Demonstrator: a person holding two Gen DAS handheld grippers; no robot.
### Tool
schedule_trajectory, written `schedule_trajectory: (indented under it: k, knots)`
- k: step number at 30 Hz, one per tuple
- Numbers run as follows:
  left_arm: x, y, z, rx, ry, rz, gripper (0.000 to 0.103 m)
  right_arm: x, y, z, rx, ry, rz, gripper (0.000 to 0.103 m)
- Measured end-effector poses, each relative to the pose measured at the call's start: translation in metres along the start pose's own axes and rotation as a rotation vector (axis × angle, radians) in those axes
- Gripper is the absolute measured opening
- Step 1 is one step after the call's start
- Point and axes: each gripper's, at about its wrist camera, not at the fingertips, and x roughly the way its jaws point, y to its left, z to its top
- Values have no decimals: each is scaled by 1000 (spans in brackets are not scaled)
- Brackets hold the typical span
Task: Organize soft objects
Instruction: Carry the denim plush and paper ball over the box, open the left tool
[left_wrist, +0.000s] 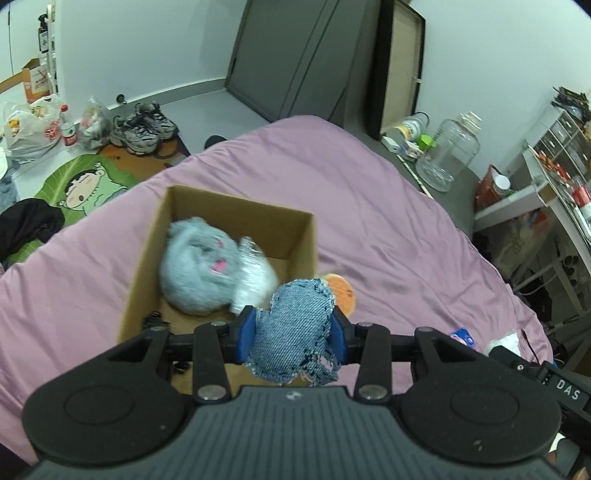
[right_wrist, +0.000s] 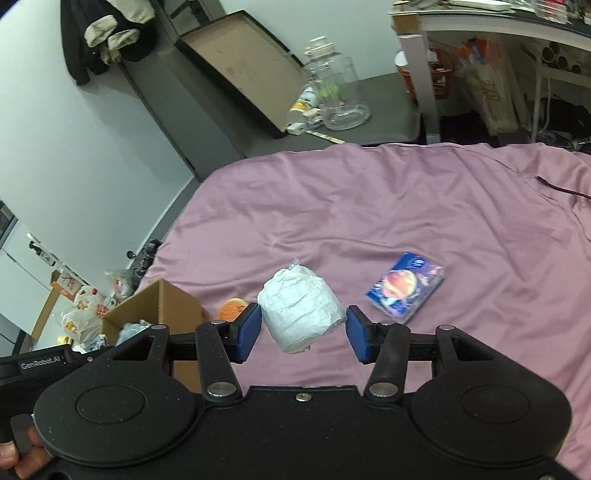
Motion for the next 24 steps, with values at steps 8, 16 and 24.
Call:
schedule_trajectory:
  k: [8, 16, 24]
  knots:
    - [-1, 32, 9, -17, -7, 41, 41, 3, 36, -6, -60, -3, 9, 49]
    - [12, 56, 11, -47, 28, 39, 41, 9, 69, -16, -117, 4, 24, 50]
    - [22, 66, 12, -38, 70, 17, 55, 23, 102, -24, -175, 35, 38, 50]
